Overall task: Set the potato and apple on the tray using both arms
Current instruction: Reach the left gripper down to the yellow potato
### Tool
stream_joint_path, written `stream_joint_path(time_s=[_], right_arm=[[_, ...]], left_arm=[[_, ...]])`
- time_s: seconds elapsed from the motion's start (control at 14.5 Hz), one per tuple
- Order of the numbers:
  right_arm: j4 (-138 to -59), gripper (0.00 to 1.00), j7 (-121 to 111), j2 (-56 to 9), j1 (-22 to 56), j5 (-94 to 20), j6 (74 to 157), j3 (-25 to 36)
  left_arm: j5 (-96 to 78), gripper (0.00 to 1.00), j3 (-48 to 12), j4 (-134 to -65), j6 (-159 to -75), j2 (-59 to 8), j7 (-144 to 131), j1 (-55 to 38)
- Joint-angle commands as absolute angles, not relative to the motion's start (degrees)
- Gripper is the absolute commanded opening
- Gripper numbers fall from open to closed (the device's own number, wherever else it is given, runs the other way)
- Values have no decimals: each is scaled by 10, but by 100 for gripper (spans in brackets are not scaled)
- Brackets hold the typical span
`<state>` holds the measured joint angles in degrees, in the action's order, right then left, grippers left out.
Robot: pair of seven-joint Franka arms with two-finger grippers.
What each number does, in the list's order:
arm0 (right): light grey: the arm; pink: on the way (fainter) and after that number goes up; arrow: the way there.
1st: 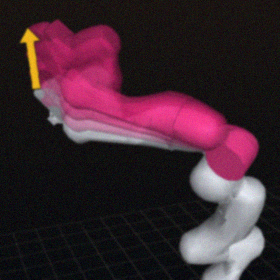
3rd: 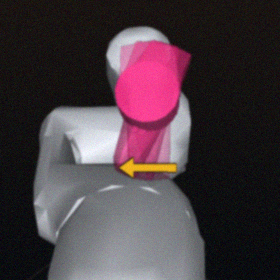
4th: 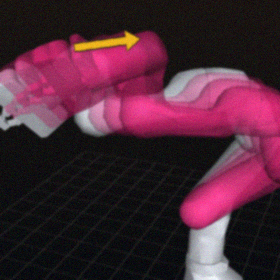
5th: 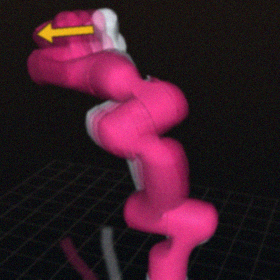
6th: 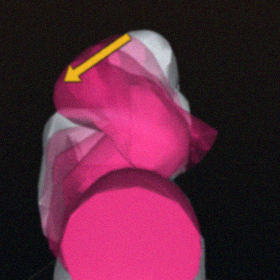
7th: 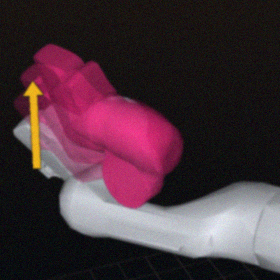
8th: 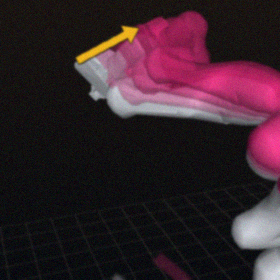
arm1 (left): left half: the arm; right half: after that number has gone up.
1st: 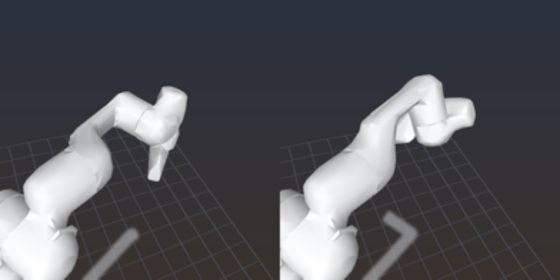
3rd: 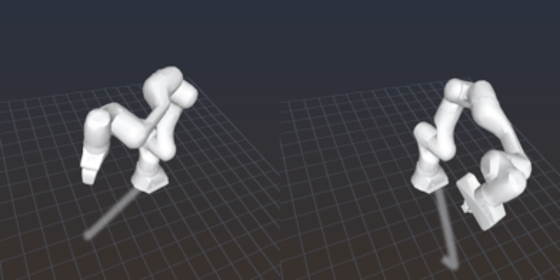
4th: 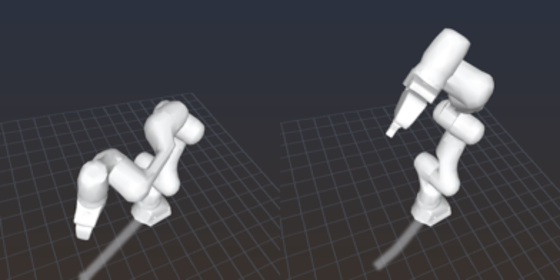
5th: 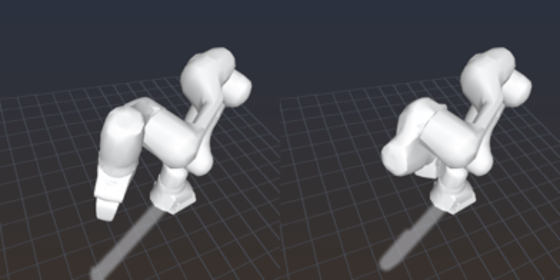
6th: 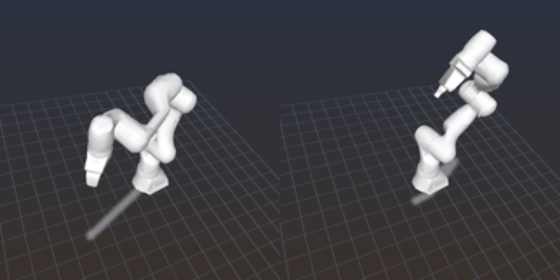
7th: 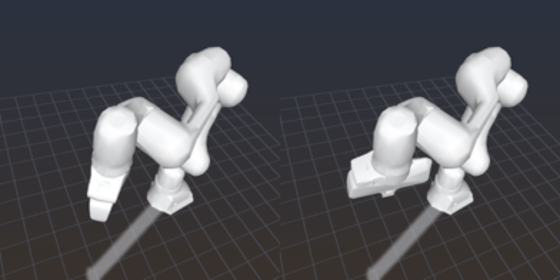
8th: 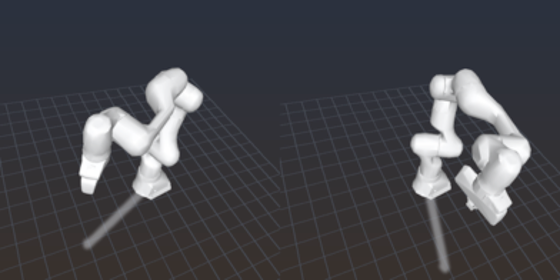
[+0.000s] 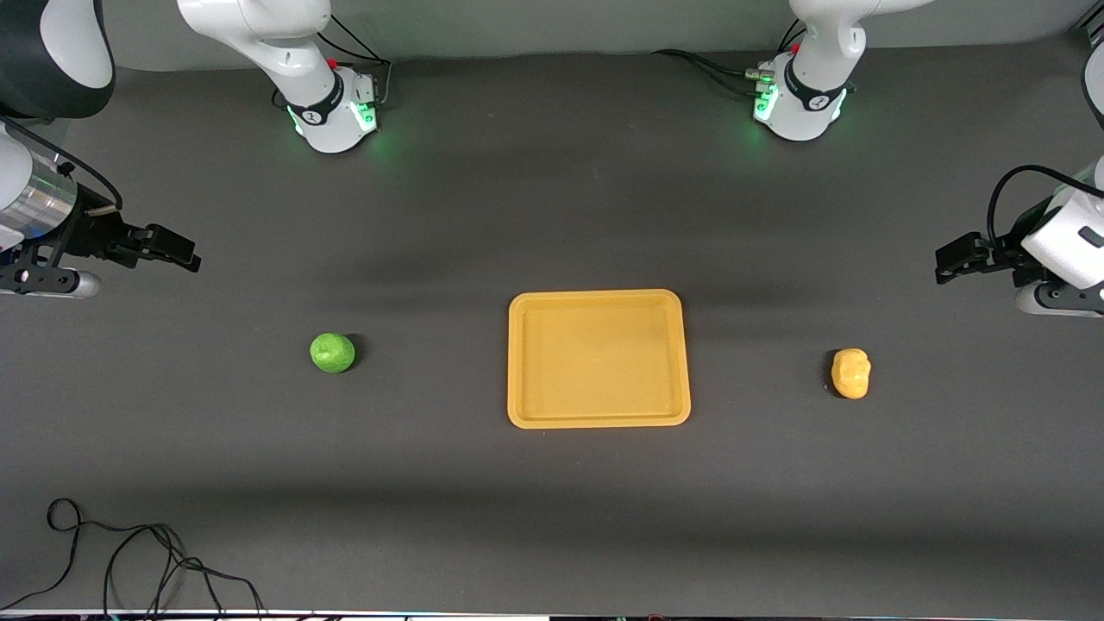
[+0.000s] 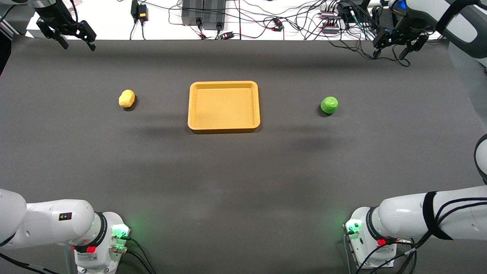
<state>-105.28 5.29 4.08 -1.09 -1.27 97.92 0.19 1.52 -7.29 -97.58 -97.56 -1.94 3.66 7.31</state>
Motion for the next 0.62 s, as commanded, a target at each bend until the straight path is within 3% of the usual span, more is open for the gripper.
stream_joint_path(time_s=[0.0,0.21,0.41,0.55], right_arm=[[-1045,100,49,38,-15,-14,972,-7],[-1040,100,46,30,-10,-14,976,-7],[-960,100,50,-28,-11,-14,965,-4],[-954,100,44,-33,-11,-14,964,-4]], left_arm=[[18,100,-71,-979,-977,-11,49,76],[16,100,-71,-979,-976,-11,49,79],[16,100,-71,-983,-995,-25,50,79],[16,100,-71,-987,-1028,-53,50,79]])
